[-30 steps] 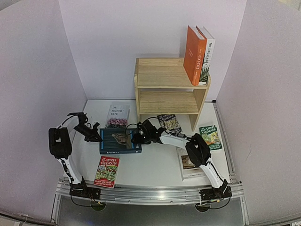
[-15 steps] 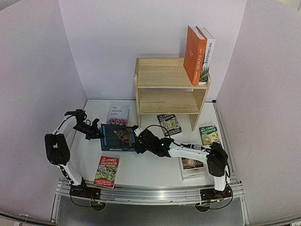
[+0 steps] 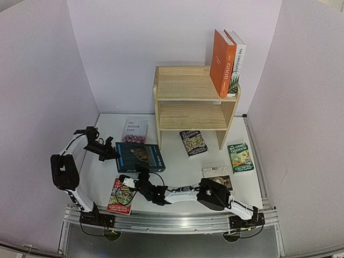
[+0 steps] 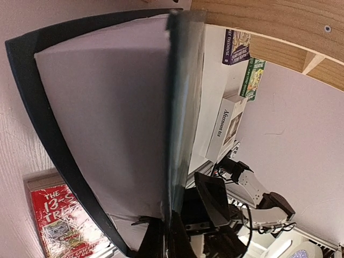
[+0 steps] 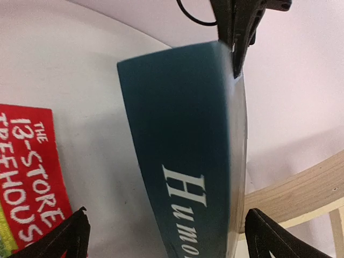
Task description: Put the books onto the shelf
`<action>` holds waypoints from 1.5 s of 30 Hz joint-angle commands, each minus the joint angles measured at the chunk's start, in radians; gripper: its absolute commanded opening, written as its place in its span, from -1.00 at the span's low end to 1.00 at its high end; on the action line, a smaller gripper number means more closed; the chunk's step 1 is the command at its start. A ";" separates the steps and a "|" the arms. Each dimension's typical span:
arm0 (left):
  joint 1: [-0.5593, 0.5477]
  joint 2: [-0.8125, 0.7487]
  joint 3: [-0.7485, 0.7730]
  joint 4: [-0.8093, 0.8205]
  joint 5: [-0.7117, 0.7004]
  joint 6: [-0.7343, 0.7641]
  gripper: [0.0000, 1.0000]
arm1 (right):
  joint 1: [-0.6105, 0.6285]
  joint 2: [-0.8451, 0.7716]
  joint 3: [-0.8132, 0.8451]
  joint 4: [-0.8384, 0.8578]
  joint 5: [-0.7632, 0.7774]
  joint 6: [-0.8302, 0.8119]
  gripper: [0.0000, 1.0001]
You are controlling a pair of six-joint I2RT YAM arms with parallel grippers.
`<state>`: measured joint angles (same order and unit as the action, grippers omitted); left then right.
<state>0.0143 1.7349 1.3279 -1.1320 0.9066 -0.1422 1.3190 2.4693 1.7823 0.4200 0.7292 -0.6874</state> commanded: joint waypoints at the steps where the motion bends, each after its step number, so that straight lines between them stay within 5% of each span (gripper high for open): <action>1: -0.005 -0.042 -0.010 0.040 0.079 -0.019 -1.00 | -0.002 0.096 0.157 0.178 0.145 -0.157 0.93; 8: -0.005 -0.038 -0.014 0.035 0.090 -0.016 -1.00 | -0.007 0.211 0.228 0.326 0.274 -0.288 0.43; 14: -0.005 -0.040 -0.007 0.035 0.122 -0.001 -0.93 | -0.008 0.193 0.196 0.382 0.292 -0.304 -0.32; 15: -0.005 -0.042 0.000 0.030 0.129 0.009 -0.66 | -0.007 0.185 0.195 0.388 0.292 -0.305 -0.38; 18: -0.005 -0.049 0.060 -0.024 0.124 0.088 0.74 | -0.007 0.140 0.177 0.390 0.300 -0.269 -0.54; 19: -0.005 -0.051 0.089 -0.047 0.124 0.120 0.95 | -0.007 0.115 0.159 0.391 0.304 -0.246 -0.59; 24: 0.007 -0.079 0.324 -0.166 0.119 0.277 0.99 | -0.007 -0.089 0.001 0.324 0.298 -0.045 -0.76; 33: 0.061 -0.178 0.550 -0.103 -0.012 0.261 0.99 | -0.037 -0.524 -0.184 -0.219 -0.056 0.565 -0.88; 37: 0.070 -0.286 0.483 0.024 -0.164 0.197 0.99 | -0.042 -0.649 -0.170 -0.322 -0.118 0.646 -0.88; 45: 0.069 -0.516 0.041 0.302 -0.258 0.109 0.99 | -0.042 -0.814 -0.022 -0.333 -0.107 0.602 -0.89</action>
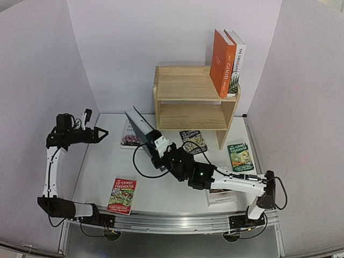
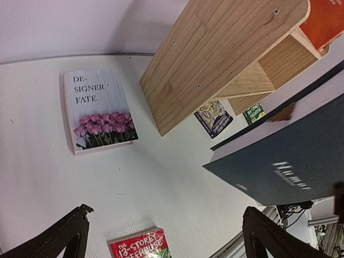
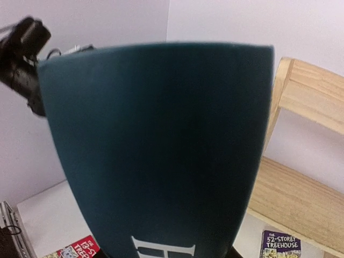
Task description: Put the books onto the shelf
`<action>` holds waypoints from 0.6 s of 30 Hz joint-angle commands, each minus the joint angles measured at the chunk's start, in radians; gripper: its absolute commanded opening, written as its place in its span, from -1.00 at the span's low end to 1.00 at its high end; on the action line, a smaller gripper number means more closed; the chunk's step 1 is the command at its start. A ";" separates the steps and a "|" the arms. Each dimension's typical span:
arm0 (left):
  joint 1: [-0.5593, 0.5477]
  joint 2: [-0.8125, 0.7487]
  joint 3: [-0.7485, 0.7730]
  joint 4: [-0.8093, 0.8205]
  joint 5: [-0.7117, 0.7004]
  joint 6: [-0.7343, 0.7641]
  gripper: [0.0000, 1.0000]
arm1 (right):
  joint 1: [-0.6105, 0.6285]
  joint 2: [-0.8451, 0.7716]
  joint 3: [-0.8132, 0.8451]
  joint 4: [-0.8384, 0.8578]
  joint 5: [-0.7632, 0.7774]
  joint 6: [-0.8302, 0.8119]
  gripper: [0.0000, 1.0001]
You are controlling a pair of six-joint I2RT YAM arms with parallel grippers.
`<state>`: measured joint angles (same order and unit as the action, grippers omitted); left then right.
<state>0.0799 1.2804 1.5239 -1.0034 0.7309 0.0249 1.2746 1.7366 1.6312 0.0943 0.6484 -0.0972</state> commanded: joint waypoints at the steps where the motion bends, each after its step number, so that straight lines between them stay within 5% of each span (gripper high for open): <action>1: 0.004 -0.073 -0.194 0.194 -0.110 -0.073 0.99 | 0.003 -0.083 0.164 -0.015 -0.001 0.001 -0.92; 5: 0.003 -0.096 -0.279 0.243 -0.241 -0.118 0.99 | 0.003 -0.055 0.347 -0.017 0.033 -0.112 -0.99; 14: 0.002 -0.112 -0.319 0.264 -0.221 -0.099 0.99 | -0.039 0.209 0.897 -0.019 0.170 -0.592 -1.00; 18: 0.000 -0.127 -0.354 0.268 -0.210 -0.097 0.99 | -0.138 0.198 0.889 -0.019 0.167 -0.596 -1.00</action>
<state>0.0803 1.1947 1.2030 -0.7766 0.5208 -0.0759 1.2267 1.9202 2.5153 0.0619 0.7691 -0.5861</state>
